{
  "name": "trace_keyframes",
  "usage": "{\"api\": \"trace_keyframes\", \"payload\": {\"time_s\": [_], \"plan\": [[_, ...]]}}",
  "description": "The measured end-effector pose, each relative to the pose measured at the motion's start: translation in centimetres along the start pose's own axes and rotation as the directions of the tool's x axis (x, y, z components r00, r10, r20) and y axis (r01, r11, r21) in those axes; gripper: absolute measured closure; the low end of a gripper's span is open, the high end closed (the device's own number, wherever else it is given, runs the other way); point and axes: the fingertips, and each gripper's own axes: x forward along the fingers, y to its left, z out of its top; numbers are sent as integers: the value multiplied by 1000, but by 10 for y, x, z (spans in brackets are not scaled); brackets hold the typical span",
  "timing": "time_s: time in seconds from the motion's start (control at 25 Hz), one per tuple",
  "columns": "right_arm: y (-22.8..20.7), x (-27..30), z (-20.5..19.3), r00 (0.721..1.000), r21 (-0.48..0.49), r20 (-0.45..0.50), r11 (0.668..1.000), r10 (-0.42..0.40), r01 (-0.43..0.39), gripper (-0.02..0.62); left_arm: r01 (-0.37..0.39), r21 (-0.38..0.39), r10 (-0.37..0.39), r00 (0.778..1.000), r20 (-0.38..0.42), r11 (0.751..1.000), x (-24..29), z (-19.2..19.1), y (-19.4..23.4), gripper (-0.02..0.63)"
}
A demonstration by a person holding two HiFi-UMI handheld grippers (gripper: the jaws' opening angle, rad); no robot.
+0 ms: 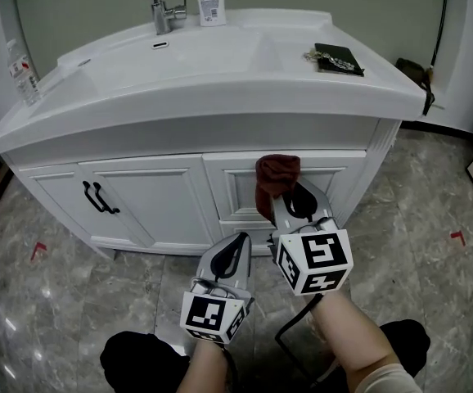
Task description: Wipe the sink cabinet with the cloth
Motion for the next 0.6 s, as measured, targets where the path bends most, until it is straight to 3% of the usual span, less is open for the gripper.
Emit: {"api": "trace_keyframes", "payload": {"time_s": [0.6], "plan": [[-101, -51, 5, 981, -20, -13, 981, -195, 195, 514, 44, 7, -44, 999, -8, 999, 13, -1, -33, 606]]}}
